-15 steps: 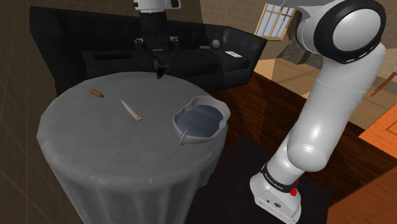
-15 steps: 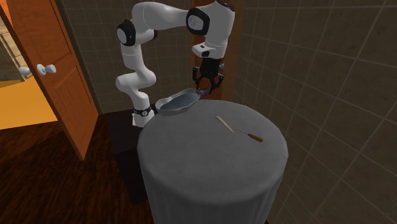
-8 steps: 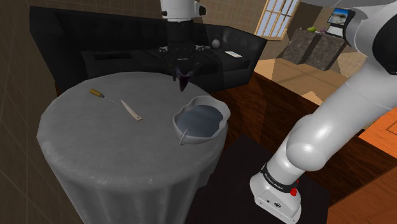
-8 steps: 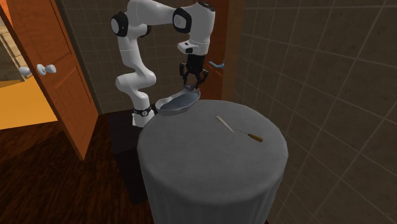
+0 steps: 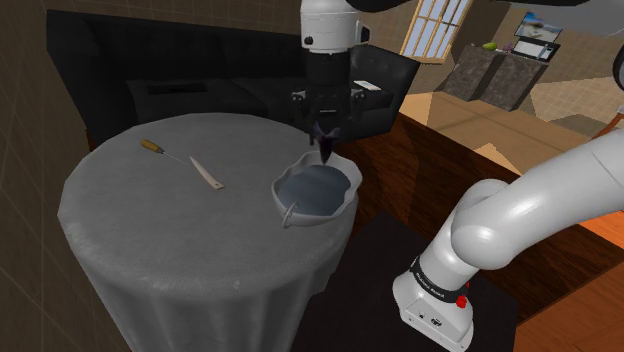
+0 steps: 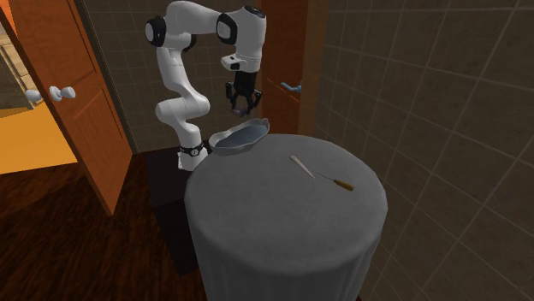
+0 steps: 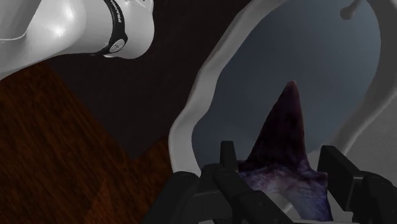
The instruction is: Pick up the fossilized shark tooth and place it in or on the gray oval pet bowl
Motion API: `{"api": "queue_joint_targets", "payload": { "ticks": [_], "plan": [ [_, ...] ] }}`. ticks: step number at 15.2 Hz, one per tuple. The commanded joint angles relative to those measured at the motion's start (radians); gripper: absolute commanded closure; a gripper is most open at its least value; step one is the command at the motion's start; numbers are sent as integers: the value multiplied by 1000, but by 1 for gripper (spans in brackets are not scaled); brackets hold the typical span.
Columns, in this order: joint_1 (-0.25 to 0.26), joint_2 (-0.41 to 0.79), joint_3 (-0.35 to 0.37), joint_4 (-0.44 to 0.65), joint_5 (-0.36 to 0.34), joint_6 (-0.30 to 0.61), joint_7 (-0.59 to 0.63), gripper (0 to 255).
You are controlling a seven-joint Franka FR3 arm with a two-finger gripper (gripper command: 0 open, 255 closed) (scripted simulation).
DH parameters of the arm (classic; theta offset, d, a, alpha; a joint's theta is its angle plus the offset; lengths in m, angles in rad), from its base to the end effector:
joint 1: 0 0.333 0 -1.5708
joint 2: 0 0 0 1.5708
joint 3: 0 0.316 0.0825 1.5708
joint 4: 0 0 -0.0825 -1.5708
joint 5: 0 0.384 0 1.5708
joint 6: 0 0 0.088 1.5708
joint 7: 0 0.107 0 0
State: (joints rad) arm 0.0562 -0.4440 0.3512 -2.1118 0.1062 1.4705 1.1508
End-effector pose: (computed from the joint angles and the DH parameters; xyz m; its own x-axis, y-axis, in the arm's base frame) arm 0.3550 0.1903 0.5633 0.6972 -0.7151 -0.0498 -0.6914 -0.6892 0.2166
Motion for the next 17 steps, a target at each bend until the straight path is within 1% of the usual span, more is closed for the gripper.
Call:
{"api": "queue_joint_targets", "payload": {
  "ticks": [1, 11, 17],
  "plan": [
    [3, -12, 0, -34, 5, 22, -1, 255],
    [8, -12, 15, -166, 14, 155, 0, 255],
    [8, -12, 15, -166, 14, 155, 0, 255]
  ]
}}
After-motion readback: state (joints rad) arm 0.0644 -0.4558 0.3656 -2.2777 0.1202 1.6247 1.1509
